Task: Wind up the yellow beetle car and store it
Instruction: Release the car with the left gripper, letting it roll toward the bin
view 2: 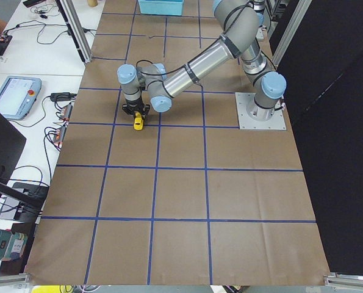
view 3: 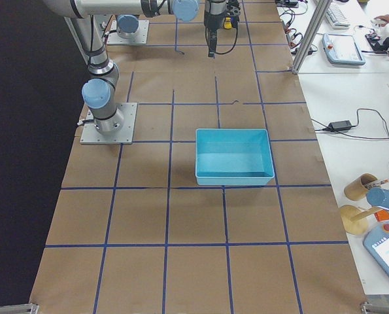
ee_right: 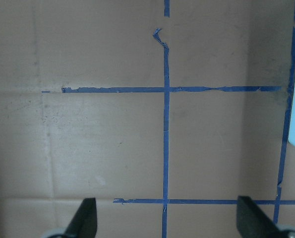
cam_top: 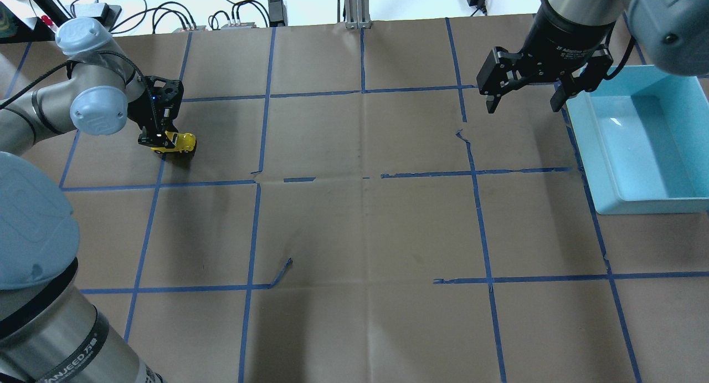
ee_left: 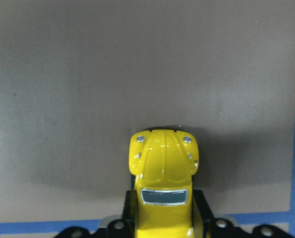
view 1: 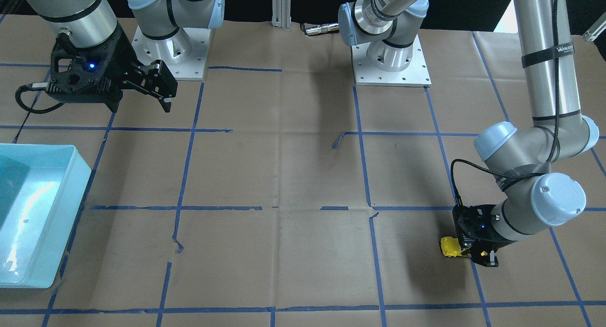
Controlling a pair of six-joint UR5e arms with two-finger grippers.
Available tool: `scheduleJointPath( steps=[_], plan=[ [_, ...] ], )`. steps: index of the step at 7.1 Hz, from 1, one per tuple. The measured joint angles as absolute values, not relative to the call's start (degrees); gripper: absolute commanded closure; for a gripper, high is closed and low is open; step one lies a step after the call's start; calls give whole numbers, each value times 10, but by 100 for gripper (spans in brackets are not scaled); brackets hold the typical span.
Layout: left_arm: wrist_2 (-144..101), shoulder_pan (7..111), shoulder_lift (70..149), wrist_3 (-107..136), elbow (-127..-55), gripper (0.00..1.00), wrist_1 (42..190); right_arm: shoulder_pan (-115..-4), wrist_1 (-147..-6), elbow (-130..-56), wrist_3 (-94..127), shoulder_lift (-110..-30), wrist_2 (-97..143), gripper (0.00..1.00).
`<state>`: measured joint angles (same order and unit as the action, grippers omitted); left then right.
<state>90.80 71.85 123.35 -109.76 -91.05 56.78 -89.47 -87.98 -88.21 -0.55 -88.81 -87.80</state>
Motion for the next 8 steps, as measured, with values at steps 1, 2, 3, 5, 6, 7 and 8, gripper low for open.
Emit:
scheduleJointPath(
  steps=[1,2,3,5,6,7,8],
  plan=[
    [908,718,1234,-1101,-911,98,568,-895,-880,-883,-6,-888,-878,0],
    [908,717,1234,-1102,-911,56,568,-895,-880,-883,-6,-888,-878,0],
    [908,717,1234,-1101,-911,2,567,-895,-880,-883,-6,-888,-878,0],
    [910,718,1233,-1096,-909,0,569,-895,-880,-884,-6,-888,-878,0],
    [912,721,1224,-1091,-908,0,573,-895,-880,-884,-6,-888,-878,0],
    [914,727,1211,-1075,-905,0,586,-895,-880,-883,-6,-888,-878,0],
    [916,743,1187,-1029,-899,0,622,-895,-880,-882,-6,-888,-878,0]
  ],
)
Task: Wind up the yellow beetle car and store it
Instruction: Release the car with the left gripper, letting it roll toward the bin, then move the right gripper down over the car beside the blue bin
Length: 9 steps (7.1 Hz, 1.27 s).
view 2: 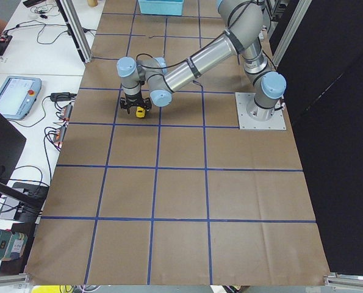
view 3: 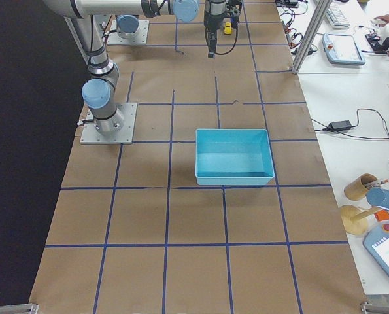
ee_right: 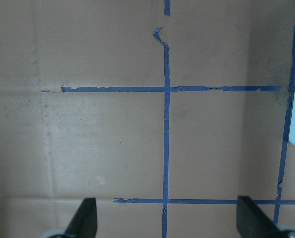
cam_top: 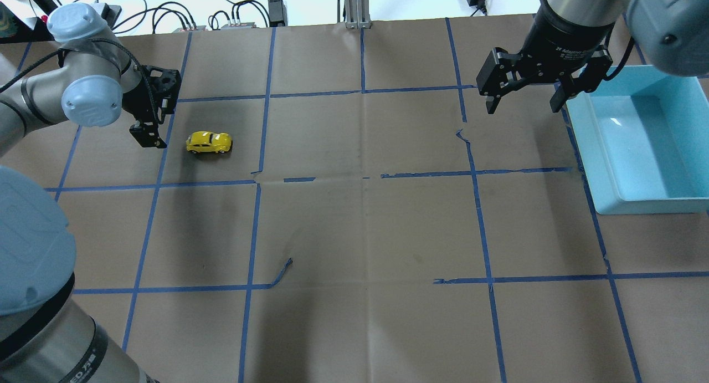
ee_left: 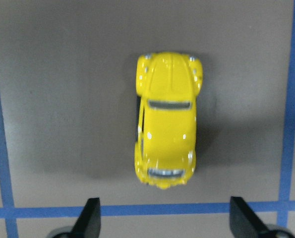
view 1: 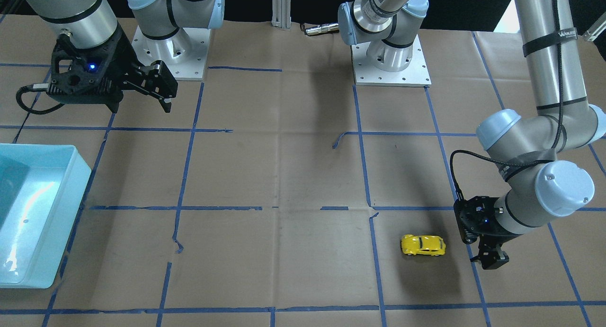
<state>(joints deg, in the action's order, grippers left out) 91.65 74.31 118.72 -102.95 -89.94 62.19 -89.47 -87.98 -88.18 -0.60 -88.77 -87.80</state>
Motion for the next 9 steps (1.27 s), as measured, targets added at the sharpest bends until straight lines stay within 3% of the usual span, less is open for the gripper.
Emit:
scheduleJointPath(
  steps=[5,9],
  plan=[
    [911,889,1031,-397,-883,0,796,-895,-880,-880,-6,-888,-878,0],
    [895,898,1004,-6,-845,0,841,-895,-881,-882,-6,-887,-878,0]
  ],
)
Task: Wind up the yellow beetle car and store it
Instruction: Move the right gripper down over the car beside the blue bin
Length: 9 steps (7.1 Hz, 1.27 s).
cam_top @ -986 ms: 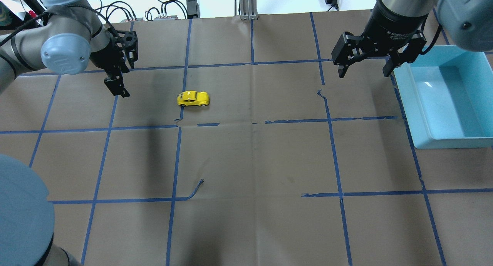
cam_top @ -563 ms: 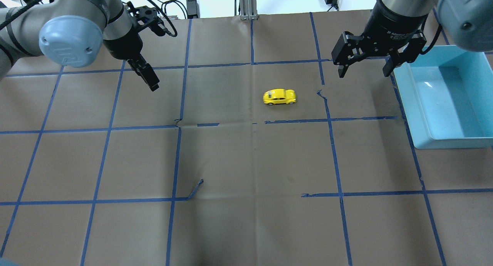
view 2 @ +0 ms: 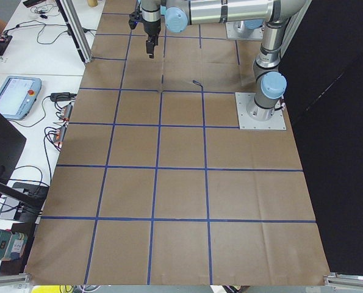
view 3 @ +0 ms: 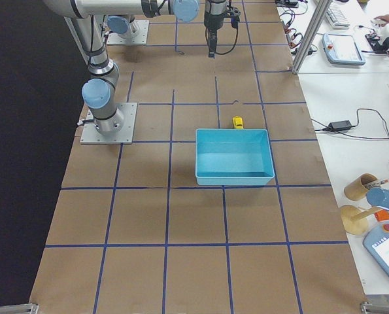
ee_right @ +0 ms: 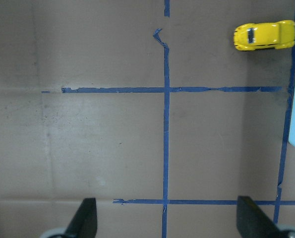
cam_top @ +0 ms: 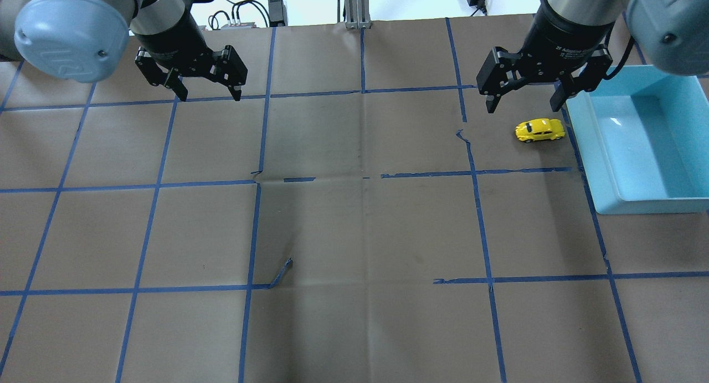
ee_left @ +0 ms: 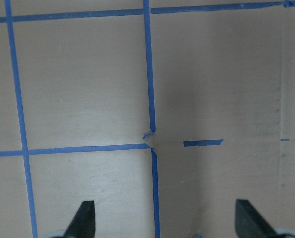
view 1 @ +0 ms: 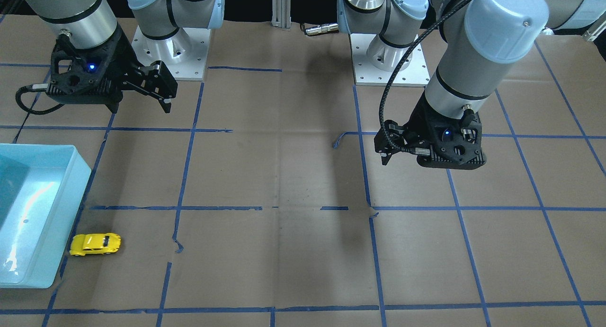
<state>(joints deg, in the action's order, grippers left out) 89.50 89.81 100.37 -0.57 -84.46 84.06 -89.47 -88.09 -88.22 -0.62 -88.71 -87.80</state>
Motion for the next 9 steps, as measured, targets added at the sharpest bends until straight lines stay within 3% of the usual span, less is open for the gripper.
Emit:
scheduleJointPath(
  steps=[6,9],
  plan=[
    [896,897,998,22,-834,0,858,-893,-889,-887,-76,-883,-874,0],
    [895,898,996,19,-838,0,857,-886,-980,-887,-273,-807,-842,0]
  ],
)
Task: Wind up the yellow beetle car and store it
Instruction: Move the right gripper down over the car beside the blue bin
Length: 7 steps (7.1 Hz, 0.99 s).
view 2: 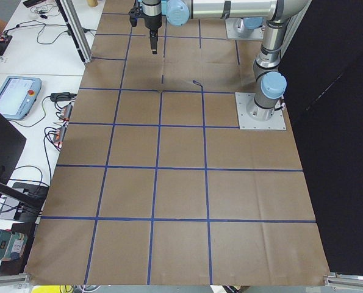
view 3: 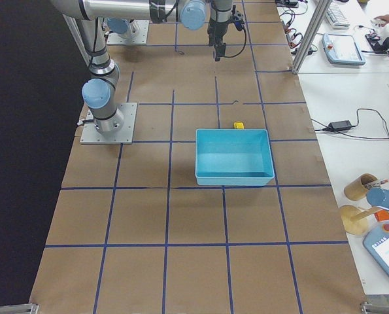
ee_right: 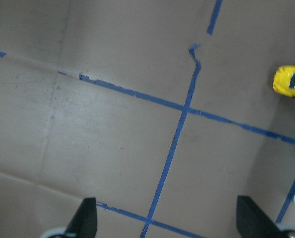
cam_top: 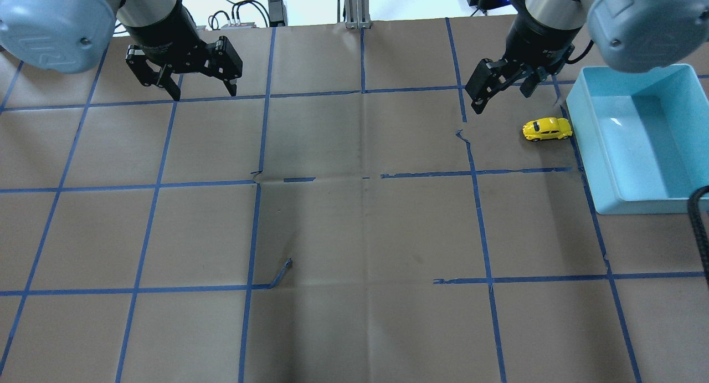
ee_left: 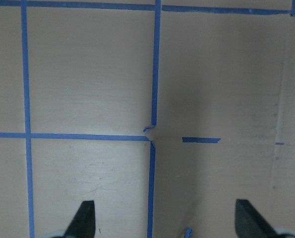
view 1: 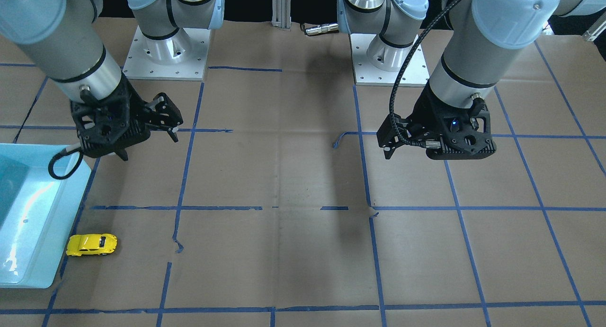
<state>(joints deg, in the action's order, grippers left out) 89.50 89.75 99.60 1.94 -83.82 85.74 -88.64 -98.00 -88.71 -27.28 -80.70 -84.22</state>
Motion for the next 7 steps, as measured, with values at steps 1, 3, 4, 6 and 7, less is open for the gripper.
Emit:
scheduleJointPath(
  steps=[1,3,4,6,7],
  plan=[
    [894,897,993,19,-841,0,857,-884,-1012,-887,-352,-780,-840,0],
    [895,896,987,2,-849,0,855,-882,-1037,-887,-541,-752,-843,0],
    [894,897,987,-6,-850,0,853,-876,-1037,-889,-618,-747,-845,0],
    [895,897,986,-11,-851,0,852,-820,-1038,-900,-786,-744,-852,0],
    [896,897,986,-12,-851,0,852,-788,-1039,-904,-867,-741,-853,0]
  ],
)
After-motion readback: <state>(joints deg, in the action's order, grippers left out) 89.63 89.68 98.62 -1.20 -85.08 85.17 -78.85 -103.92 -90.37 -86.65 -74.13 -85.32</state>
